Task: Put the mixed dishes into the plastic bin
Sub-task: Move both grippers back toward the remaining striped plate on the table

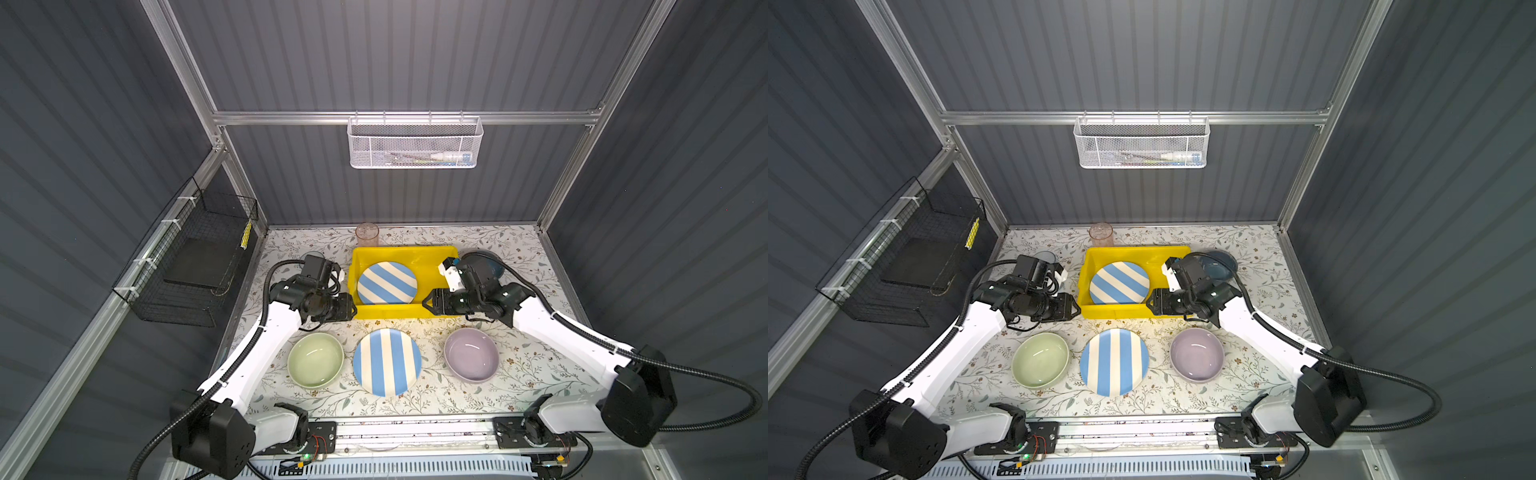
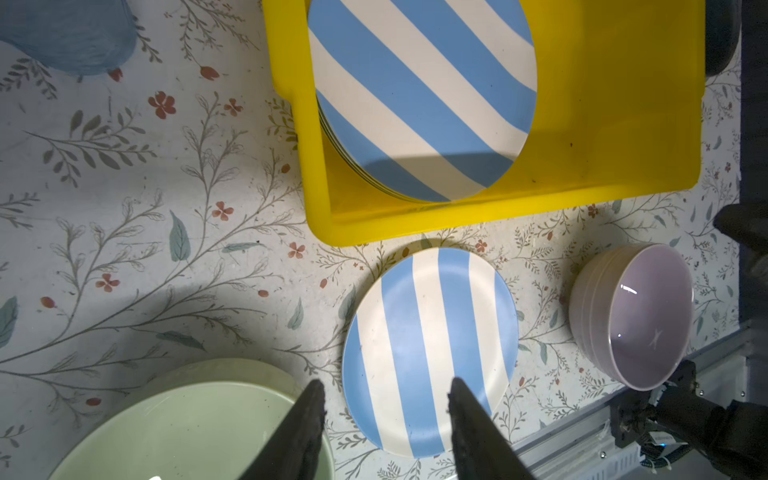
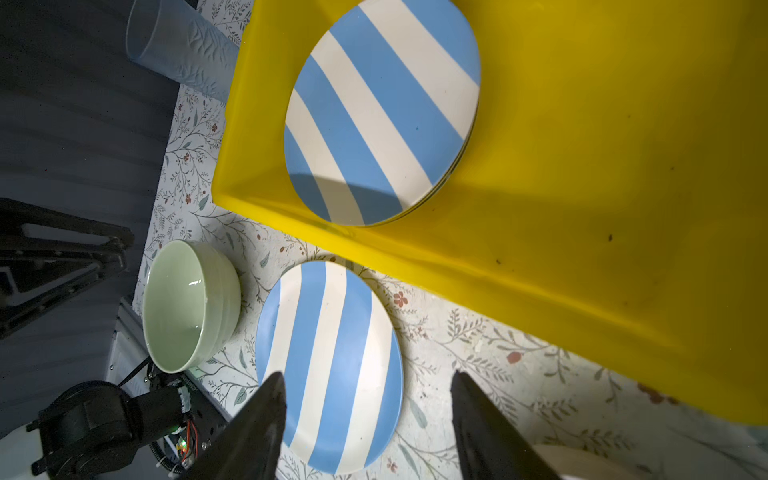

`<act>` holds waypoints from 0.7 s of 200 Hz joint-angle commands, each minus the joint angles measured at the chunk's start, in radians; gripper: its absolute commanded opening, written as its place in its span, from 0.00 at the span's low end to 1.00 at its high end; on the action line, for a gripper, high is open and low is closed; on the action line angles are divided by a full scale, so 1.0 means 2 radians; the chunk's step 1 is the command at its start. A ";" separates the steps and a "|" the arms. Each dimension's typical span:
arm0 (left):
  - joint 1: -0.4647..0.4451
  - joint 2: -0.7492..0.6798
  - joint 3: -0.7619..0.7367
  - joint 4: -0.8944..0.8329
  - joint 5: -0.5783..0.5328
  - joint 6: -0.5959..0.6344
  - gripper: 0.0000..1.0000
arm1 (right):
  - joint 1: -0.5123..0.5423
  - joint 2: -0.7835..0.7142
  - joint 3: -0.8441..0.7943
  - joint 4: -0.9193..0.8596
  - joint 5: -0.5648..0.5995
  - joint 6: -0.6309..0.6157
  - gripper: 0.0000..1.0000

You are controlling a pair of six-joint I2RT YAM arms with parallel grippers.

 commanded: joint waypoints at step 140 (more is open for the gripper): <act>-0.123 0.057 -0.088 0.074 -0.093 -0.062 0.23 | 0.213 -0.017 -0.142 0.074 0.122 0.190 0.62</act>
